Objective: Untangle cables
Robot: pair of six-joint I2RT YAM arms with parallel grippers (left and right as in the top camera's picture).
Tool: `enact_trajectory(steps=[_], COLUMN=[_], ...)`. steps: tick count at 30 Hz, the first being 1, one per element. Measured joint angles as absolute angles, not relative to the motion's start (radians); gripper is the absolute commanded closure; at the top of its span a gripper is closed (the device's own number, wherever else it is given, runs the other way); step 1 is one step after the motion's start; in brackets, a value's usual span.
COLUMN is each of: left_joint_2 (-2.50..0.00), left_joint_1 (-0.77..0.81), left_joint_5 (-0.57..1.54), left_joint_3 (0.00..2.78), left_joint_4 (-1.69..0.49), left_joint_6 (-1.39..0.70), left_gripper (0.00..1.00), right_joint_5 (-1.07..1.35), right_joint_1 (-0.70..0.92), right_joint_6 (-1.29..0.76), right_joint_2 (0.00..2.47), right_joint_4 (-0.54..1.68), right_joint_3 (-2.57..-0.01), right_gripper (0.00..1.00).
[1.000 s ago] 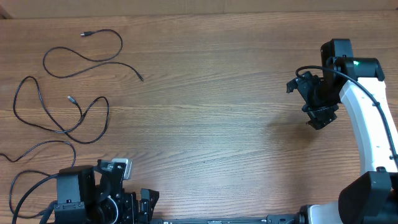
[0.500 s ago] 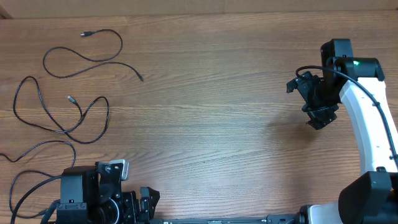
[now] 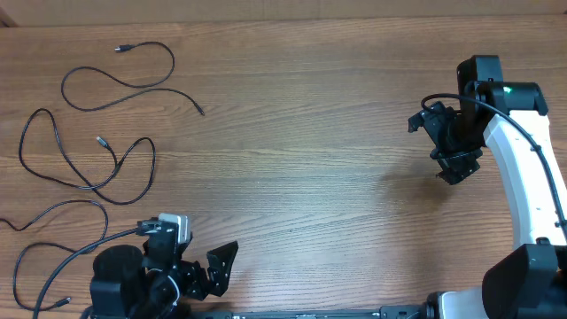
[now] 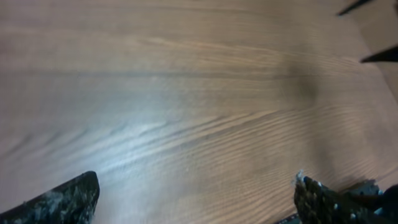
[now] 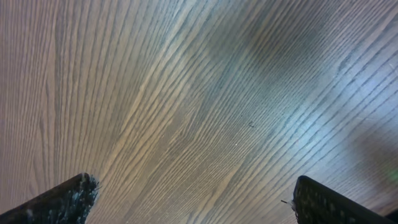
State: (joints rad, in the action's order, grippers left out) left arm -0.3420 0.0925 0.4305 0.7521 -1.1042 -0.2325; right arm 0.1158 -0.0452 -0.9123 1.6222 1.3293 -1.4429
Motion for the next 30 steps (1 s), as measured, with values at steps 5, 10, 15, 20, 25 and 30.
enact_trajectory(steps=[5, 10, 15, 20, 25, 30], left_joint_2=[-0.231, -0.166, -0.141, -0.09, -0.057, -0.054], left_joint_1=[0.131, 0.131, 0.131, 0.131, 0.131, 0.131], left_joint_5=[0.45, 0.469, 0.476, 0.466, 0.447, 0.421], left_joint_3=[0.616, 0.526, 0.461, 0.423, 0.409, 0.4], left_joint_4=[-0.891, -0.765, -0.712, -0.71, -0.676, -0.571], left_joint_6=[-0.2, -0.144, -0.12, -0.111, -0.032, 0.053], left_gripper=[0.01, 0.01, 0.0, 0.01, 0.0, 0.0], right_joint_5=[0.116, 0.116, 0.116, 0.116, 0.116, 0.116], right_joint_1=[-0.046, -0.046, -0.046, -0.045, -0.046, -0.046], right_joint_6=[-0.912, -0.912, -0.912, -0.912, -0.912, -0.912], right_joint_2=[1.622, 1.622, 1.622, 1.622, 1.622, 1.622], right_joint_4=[1.33, 1.33, 1.329, 1.329, 1.329, 1.328], right_joint_3=[-1.443, -1.443, -1.443, -1.443, -1.443, -1.443], right_gripper=[0.0, 0.0, 0.0, 0.0, 0.0, 0.0])
